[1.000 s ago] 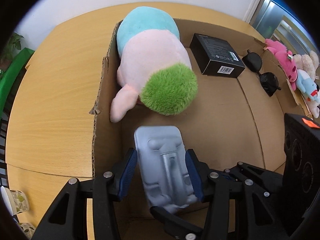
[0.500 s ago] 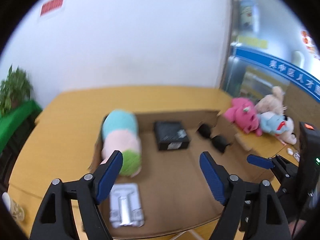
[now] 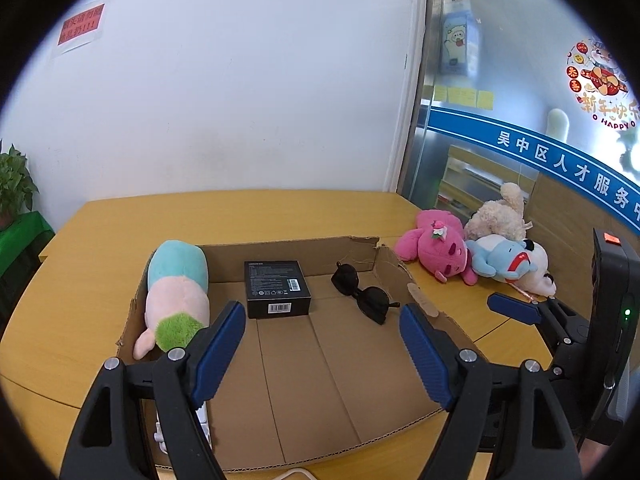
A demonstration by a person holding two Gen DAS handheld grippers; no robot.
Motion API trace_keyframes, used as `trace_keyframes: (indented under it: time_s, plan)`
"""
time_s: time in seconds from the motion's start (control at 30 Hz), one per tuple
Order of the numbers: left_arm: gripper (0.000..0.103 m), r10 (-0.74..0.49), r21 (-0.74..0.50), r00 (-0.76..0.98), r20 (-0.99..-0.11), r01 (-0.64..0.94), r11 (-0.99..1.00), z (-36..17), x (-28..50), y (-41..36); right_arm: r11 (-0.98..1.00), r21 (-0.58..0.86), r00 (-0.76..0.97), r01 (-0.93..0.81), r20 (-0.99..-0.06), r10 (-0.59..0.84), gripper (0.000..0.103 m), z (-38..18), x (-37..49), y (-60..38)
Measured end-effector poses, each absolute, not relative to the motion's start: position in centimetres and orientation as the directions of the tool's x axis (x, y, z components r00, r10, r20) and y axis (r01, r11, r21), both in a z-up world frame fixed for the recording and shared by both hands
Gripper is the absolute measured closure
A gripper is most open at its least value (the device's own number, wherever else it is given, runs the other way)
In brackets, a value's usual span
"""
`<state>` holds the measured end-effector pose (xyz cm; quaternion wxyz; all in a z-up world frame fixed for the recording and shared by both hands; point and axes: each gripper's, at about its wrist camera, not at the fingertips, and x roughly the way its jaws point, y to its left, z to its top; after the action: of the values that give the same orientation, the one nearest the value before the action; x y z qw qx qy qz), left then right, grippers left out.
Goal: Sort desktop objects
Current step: 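Lift both tools out and move them down to the clear phone case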
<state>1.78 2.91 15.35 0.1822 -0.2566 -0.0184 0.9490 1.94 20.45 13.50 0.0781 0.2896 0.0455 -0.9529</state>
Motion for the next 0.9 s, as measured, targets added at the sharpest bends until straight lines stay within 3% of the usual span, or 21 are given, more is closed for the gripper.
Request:
trace_keyframes:
  time_s: [0.5, 0.7, 0.9]
  plan:
    - [0.024, 0.329, -0.149, -0.798, -0.505, -0.295, -0.944, 13.7, 2.8, 0.4, -0.979, -0.068, -0.812, 0.193, -0.571, -0.121, 0.0, 12.8, 1.5, 19.5]
    - [0.024, 0.263, -0.165, -0.768, -0.584, -0.204, -0.965, 10.2, 5.8, -3.6, -0.962, -0.051, -0.786, 0.27, -0.588, -0.19, 0.0, 11.8, 2.3, 18.7]
    - [0.024, 0.223, -0.194, -0.677, -0.701, -0.12, -0.974, 5.3, 8.0, -6.9, -0.899, 0.011, -0.633, 0.439, -0.706, -0.318, 0.001, 6.8, 4.7, 16.8]
